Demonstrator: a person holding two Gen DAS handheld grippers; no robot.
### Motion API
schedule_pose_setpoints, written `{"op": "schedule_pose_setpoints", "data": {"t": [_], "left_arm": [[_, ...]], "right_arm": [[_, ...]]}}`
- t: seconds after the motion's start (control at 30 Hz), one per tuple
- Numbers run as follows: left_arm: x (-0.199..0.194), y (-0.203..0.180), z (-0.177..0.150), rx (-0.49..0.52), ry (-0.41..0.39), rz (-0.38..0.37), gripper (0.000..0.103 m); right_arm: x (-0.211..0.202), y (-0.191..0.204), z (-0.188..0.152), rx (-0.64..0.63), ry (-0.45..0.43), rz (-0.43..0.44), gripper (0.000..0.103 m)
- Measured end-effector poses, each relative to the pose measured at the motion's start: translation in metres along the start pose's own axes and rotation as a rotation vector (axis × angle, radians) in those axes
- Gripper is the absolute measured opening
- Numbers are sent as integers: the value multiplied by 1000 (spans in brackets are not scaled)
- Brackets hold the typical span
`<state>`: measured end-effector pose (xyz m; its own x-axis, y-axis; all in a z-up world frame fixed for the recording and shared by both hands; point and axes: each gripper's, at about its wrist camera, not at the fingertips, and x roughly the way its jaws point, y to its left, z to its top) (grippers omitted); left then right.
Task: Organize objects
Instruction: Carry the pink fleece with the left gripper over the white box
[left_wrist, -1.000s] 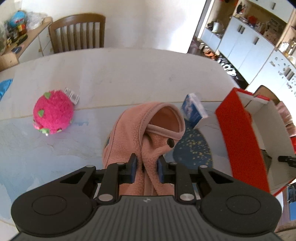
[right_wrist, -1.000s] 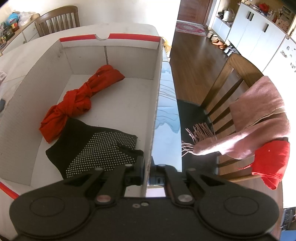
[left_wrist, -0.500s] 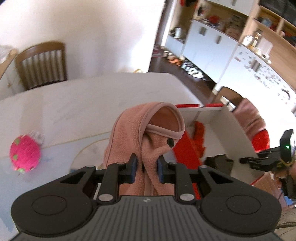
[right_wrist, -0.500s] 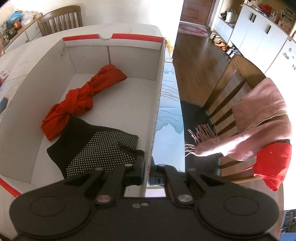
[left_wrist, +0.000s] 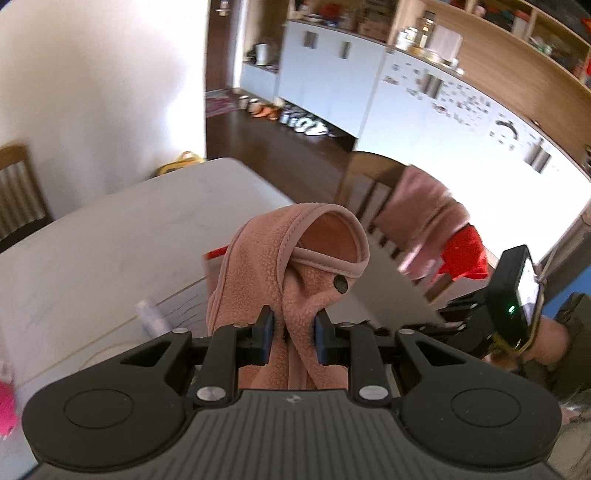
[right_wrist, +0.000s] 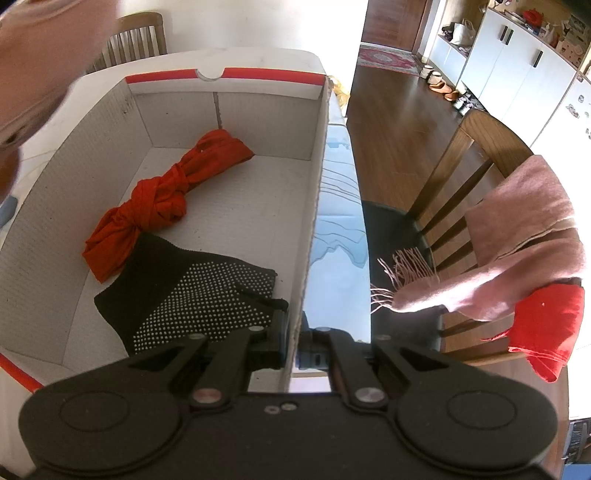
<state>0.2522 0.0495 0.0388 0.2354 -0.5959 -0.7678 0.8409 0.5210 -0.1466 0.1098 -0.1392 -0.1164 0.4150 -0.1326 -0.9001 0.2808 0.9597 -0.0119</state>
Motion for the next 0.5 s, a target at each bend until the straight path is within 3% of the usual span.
{"op": "schedule_pose_setpoints", "data": {"t": [0.2, 0.5], "left_arm": [[37, -33, 20, 36, 29, -21, 21], [105, -51, 25, -20, 126, -12, 21]], "right_arm": [[0, 0, 0, -1, -1, 4, 5], [-1, -1, 1, 2, -2, 15, 5]]}}
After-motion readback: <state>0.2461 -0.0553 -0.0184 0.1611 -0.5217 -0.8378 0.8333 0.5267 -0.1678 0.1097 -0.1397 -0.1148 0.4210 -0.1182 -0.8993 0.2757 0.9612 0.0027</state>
